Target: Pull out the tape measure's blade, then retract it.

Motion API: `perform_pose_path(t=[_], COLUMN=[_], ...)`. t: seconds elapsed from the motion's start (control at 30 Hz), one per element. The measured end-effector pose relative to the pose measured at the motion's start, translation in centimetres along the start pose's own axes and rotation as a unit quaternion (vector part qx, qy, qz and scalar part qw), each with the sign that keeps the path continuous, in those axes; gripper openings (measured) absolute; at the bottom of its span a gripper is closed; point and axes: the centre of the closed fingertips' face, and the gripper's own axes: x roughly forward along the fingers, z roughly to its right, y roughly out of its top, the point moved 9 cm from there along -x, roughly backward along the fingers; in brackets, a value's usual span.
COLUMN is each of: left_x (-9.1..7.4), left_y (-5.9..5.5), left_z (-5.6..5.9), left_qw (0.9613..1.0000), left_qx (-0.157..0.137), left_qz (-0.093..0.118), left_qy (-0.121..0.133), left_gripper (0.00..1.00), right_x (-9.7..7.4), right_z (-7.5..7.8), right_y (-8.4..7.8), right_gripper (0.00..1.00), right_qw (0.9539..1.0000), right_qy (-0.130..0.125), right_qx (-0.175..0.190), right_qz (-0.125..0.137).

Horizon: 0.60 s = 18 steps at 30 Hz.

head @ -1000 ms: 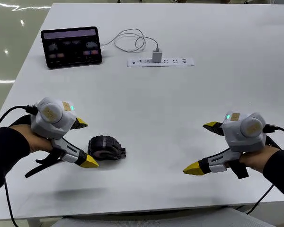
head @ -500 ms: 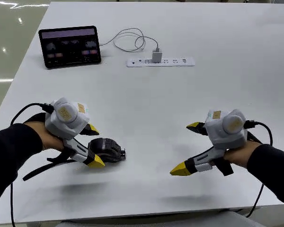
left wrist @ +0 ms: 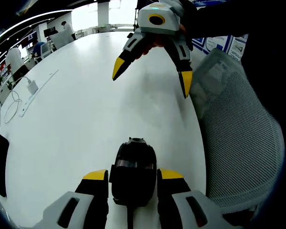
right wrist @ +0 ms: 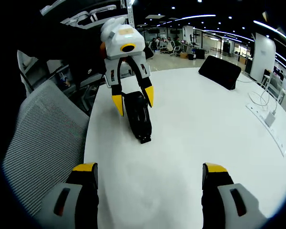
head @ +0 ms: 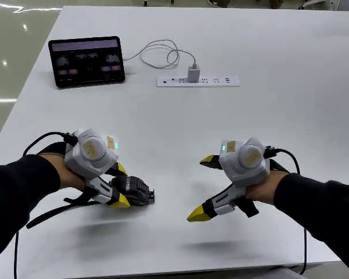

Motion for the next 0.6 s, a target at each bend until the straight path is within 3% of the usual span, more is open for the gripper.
perform_pose_path(t=[0.27, 0.6], left_x=[0.0, 0.0], left_y=[-0.1, -0.1], left_z=[-0.2, -0.3], left_qw=[0.9996, 0.9999], left_qx=[0.028, 0.015], left_qz=[-0.001, 0.000], left_qy=[0.001, -0.002], left_gripper=[0.32, 0.32], right_x=[2.0, 4.7], right_z=[0.2, 0.5], right_y=[1.5, 2.1], right_gripper=[0.77, 0.67], right_qw=[0.9999, 0.9995], right_qy=[0.009, 0.017], right_qx=[-0.012, -0.027], right_qz=[0.002, -0.009])
